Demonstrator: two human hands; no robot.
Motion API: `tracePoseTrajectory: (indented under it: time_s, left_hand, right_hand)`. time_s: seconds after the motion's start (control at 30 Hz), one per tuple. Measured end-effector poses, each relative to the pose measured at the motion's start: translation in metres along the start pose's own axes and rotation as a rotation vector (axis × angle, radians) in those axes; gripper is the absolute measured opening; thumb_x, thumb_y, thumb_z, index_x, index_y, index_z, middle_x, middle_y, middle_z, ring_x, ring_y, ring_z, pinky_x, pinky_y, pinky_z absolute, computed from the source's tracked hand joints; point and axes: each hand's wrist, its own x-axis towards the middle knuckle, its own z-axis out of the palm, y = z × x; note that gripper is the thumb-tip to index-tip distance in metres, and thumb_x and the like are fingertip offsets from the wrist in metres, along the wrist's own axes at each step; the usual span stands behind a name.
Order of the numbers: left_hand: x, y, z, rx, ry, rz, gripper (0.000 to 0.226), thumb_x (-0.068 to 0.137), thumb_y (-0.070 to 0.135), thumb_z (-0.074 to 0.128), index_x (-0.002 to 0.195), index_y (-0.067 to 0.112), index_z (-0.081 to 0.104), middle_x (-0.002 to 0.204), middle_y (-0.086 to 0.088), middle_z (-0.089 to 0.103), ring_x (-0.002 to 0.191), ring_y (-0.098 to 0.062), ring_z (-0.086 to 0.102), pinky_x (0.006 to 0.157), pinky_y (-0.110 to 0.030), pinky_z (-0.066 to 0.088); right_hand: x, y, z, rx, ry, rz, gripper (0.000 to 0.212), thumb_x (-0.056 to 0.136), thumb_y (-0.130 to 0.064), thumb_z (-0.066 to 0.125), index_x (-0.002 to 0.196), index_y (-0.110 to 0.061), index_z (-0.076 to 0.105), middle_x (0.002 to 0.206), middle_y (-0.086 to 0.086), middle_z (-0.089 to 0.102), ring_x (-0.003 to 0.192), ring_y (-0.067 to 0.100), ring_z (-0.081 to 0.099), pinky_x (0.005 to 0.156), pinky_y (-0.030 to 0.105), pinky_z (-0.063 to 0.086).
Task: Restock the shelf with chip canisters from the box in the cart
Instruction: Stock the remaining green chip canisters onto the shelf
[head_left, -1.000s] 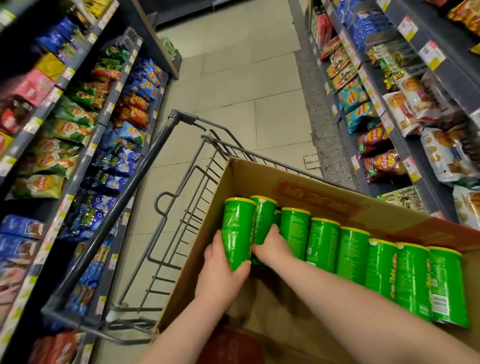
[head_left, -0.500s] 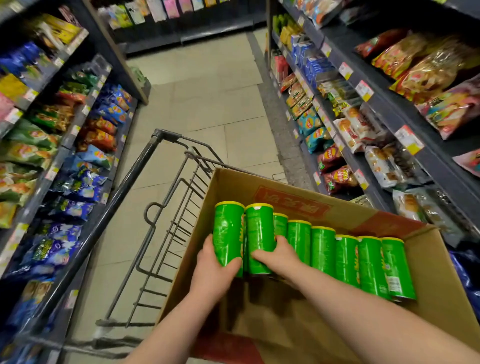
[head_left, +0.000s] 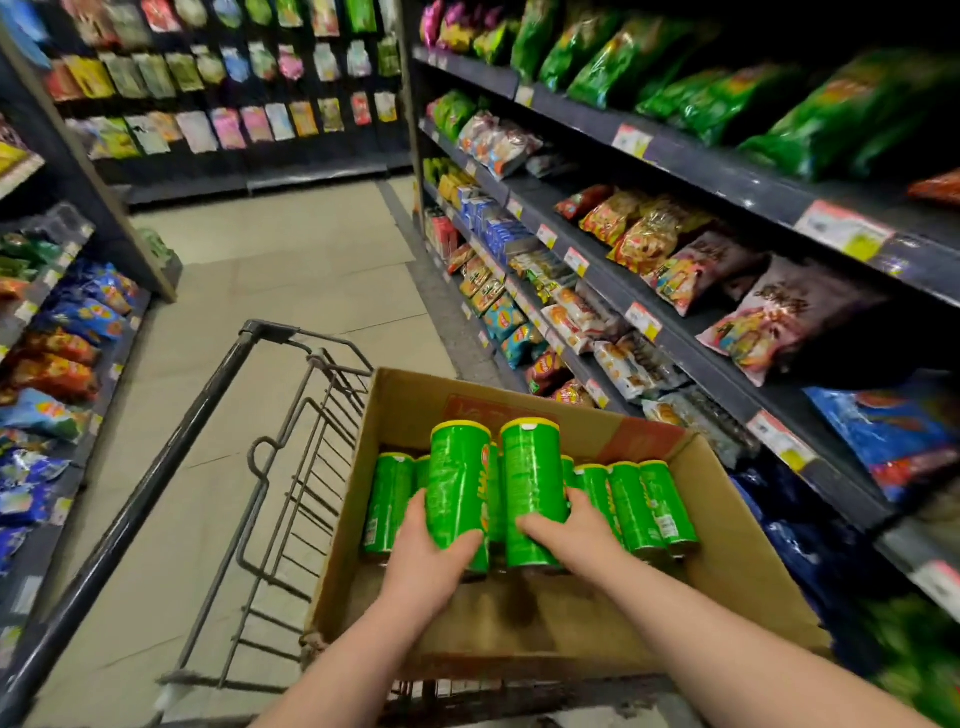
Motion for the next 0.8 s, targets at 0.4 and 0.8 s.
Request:
tracePoseTrajectory:
  time_s: [0.4, 0.8]
  left_hand:
    - [-0.069, 0.01, 0.038, -0.054, -0.233, 0.104, 0.081, 0.083, 0.02, 0.07, 0.148, 0.008, 0.023, 0.141, -0.013, 0.045, 0.125, -0.022, 0.048, 0.1, -0.024, 0.034]
    - [-0.138, 0.038, 0.104, -0.054, -0.466, 0.22, 0.076, 0.082, 0.021, 0.07, 0.146, 0.016, 0.029, 0.129, -0.006, 0.054, 0.114, -0.021, 0.054, 0.099, -0.031, 0.041]
  right_hand:
    - [-0.111, 0.05, -0.036, 0.107, 0.248, 0.075, 0.067, 0.081, -0.031, 0.069, 0.137, -0.013, 0.036, 0.124, 0.005, 0.055, 0.108, 0.019, 0.055, 0.089, 0.026, 0.043]
    - [-0.202, 0.123, -0.089, 0.26, 0.488, 0.131, 0.06, 0.077, -0.029, 0.072, 0.127, -0.018, 0.041, 0.107, -0.003, 0.056, 0.097, 0.014, 0.058, 0.081, 0.027, 0.045]
